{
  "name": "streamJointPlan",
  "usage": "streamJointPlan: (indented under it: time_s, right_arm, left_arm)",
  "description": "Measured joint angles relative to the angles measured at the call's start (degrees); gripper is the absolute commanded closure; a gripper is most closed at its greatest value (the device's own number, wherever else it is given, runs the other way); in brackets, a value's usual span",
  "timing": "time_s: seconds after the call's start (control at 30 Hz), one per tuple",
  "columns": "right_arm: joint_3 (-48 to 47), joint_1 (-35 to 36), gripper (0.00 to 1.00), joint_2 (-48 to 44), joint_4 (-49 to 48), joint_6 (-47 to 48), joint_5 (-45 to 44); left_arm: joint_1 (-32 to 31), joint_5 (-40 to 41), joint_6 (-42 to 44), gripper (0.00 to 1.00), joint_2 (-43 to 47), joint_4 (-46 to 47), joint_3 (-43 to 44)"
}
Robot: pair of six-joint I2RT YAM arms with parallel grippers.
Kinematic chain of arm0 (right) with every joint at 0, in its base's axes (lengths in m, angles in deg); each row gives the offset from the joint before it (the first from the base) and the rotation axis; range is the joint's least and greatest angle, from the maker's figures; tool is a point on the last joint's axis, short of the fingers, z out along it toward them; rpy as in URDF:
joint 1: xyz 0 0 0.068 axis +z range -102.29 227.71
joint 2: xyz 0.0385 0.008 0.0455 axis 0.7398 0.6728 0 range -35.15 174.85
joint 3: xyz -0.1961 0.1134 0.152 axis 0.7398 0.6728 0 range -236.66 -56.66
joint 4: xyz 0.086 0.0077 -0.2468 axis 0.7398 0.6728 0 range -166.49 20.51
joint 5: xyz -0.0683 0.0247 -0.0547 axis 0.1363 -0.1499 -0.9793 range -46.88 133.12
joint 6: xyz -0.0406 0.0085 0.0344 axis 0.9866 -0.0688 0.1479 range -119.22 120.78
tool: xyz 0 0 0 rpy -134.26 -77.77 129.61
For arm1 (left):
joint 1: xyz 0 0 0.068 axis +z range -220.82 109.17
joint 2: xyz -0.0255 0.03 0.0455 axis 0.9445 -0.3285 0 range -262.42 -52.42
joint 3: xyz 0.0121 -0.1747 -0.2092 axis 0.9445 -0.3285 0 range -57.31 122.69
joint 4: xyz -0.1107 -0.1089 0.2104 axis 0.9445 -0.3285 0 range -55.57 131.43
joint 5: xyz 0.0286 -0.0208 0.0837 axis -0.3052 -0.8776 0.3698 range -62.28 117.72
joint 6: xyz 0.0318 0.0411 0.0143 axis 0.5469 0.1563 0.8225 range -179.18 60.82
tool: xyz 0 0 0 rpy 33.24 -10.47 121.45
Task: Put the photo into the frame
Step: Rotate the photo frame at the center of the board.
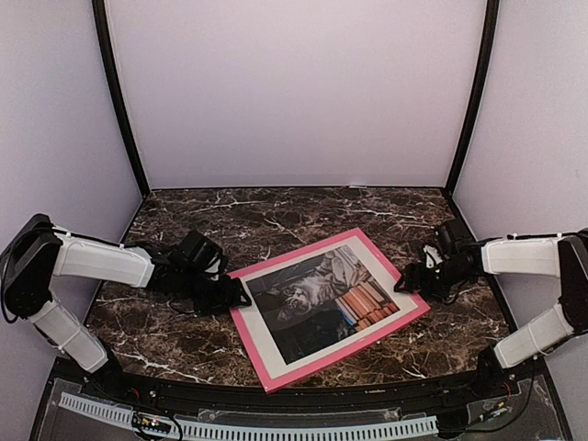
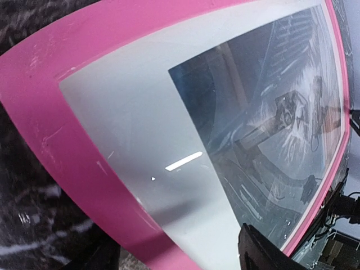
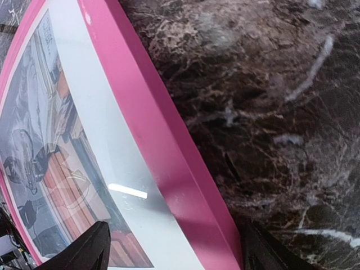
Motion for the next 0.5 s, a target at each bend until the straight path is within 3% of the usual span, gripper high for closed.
streamJointPlan:
  time_s: [0.2,0.3,0.5]
  right_arm:
    - [5.7,6.1,0.21,-6.5,-2.5,-6.4,-5.6]
    - [7.6,12.0,0.21,-8.7,-3.5,-10.4,-6.6]
    - [9.0,24.4,0.19,-9.6,-5.3,-16.1,-0.7]
  left_arm:
    - [6.8,1.1,4.4,0.28,-12.3,-1.5,13.4]
    - [10.9,2.1,8.5,0.19,-20.0,-2.3,23.3]
    - [15.4,2.6,17.7,0.02,-38.3,-7.6,52.1]
